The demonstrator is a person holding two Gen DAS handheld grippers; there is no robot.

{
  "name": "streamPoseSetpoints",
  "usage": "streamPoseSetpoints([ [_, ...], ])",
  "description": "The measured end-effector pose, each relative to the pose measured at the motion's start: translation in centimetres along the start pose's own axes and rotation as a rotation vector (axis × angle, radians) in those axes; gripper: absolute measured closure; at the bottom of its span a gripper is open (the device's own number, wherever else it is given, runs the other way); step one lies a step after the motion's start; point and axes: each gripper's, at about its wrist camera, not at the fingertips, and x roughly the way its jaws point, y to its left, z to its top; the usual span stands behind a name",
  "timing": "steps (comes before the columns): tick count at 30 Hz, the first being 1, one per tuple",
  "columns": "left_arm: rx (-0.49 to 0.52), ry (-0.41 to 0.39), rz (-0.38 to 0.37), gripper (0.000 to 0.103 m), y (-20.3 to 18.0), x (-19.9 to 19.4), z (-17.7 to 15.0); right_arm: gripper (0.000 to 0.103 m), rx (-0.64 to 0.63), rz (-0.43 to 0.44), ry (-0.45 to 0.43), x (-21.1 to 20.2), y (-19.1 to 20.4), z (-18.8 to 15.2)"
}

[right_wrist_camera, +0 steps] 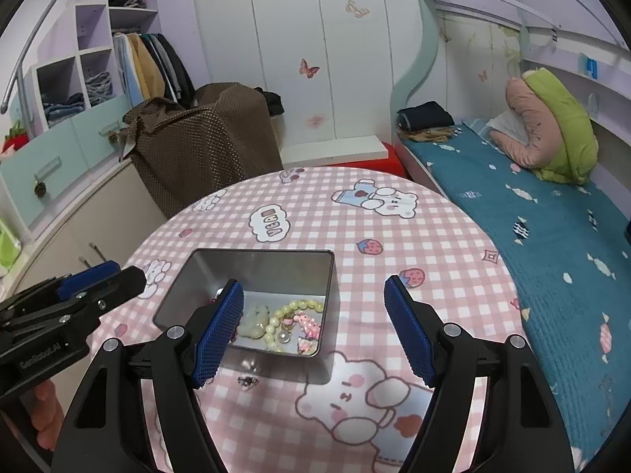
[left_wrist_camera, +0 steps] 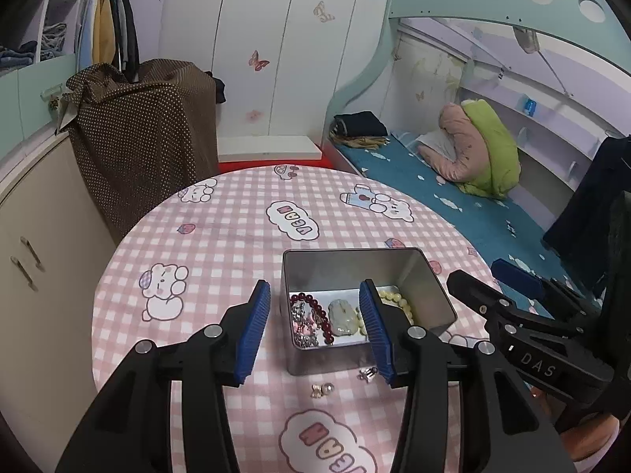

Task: Organize jewelry
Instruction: 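Withdraw both open grippers from the box toward the small charms on the table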

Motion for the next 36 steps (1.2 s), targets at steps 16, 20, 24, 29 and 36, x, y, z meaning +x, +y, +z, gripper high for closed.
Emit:
streamPoseSetpoints([
  [16, -0.013, 0.054, 0.02, 0.057, 0.8, 0.0, -2.5, 0.027, 0.027, -0.009, 0.025, -0.8, -0.1, -1.7],
  [20, -0.02, 0.092, 0.019, 0.057, 1.2, 0.6, -3.6, 0.027, 0.038, -0.01, 0.047, -0.5, -0.3, -2.7],
  [24, -0.023, 0.133, 0.018, 0.057, 1.3, 1.3, -4.9, 0.027, 0.039, -0.01, 0.09, 0.3, -0.4, -4.0],
  [29, -0.014, 0.178, 0.014, 0.057, 0.9, 2.3, -6.1, 0.027, 0.038, -0.017, 0.152, 1.6, -0.5, -5.8],
  [36, -0.006, 0.182, -0.03, 0.059, 0.5, 3.3, -6.9, 0.027, 0.032, -0.027, 0.194, 2.8, -0.7, -7.1],
])
